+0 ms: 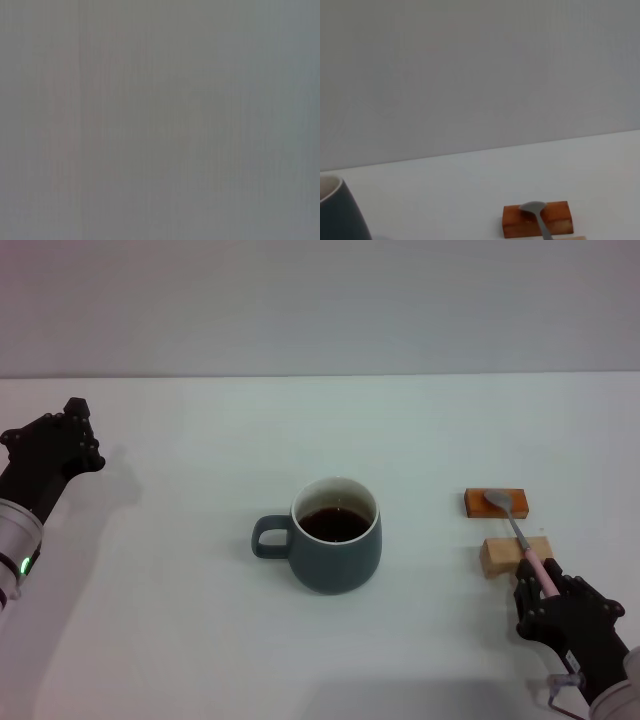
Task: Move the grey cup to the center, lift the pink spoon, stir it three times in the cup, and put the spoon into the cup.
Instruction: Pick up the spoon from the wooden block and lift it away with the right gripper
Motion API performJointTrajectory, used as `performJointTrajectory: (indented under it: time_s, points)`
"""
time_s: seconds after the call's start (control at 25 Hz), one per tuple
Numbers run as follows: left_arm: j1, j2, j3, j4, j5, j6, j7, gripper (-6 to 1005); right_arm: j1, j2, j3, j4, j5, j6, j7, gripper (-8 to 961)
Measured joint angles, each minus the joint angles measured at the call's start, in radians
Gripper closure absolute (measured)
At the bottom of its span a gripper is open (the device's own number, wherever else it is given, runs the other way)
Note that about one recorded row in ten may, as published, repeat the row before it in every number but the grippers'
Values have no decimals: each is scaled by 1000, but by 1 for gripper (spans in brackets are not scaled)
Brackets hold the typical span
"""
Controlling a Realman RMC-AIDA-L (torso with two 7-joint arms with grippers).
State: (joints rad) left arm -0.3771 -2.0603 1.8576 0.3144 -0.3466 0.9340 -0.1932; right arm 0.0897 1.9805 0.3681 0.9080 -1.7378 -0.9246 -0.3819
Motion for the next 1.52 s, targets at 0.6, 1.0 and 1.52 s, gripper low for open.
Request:
performJointTrajectory:
  time_s: [0.6, 1.0, 1.52]
  points:
    - [1, 0, 0, 0, 0, 0, 0, 1001, 1, 1, 0, 0, -2, 1, 0, 743]
    - [5, 0, 0, 0, 0, 0, 0, 1001, -4, 1, 0, 3, -1, 1, 0, 750]
    - [10, 2, 0, 0, 0, 9, 0, 1001, -8, 1, 0, 7, 0, -4, 0, 778]
